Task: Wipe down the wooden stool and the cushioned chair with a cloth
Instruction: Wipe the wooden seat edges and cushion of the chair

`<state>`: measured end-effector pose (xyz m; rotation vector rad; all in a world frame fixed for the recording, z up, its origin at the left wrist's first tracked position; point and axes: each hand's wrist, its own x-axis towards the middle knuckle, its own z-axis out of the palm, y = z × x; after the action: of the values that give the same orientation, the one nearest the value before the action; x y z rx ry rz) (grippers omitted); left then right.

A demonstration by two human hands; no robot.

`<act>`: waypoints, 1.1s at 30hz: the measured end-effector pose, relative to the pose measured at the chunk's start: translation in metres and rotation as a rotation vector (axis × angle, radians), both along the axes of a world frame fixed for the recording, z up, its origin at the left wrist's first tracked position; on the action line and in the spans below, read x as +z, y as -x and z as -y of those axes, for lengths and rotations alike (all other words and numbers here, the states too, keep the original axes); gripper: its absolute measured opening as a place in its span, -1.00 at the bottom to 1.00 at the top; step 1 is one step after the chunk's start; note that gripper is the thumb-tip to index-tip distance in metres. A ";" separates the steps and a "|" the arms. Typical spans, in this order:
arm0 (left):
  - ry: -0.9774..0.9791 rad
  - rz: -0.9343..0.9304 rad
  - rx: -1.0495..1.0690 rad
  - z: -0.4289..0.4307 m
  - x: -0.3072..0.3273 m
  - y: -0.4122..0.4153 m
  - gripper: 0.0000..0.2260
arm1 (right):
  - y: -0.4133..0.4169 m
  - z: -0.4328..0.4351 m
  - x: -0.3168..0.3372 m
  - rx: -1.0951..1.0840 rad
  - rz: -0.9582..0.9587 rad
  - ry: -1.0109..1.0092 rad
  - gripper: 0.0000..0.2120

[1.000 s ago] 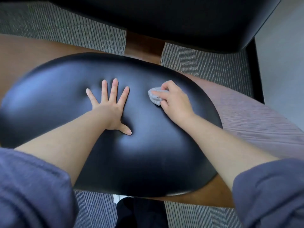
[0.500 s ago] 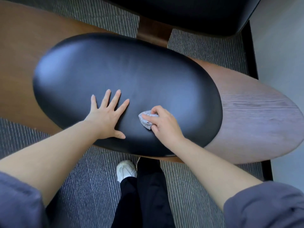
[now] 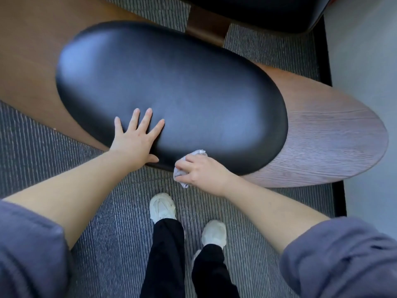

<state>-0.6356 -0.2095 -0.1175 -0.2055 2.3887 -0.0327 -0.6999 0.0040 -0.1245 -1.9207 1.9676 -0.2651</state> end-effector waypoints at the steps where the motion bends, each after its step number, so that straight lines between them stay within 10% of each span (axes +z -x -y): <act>1: 0.007 -0.001 0.002 -0.001 0.000 -0.001 -0.10 | 0.002 -0.001 -0.001 0.061 -0.024 -0.001 -0.80; 17: -0.027 0.075 0.302 -0.061 0.011 0.016 -0.15 | 0.059 -0.075 0.003 0.178 -0.031 -0.018 -0.78; 33: -0.120 0.114 0.077 -0.018 -0.008 0.110 -0.04 | 0.179 0.006 -0.046 -1.004 0.280 -0.113 -0.79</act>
<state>-0.7460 -0.1917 -0.1252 -0.2325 2.2593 0.1309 -0.8788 -0.0022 -0.1709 -0.6359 2.4874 -0.6147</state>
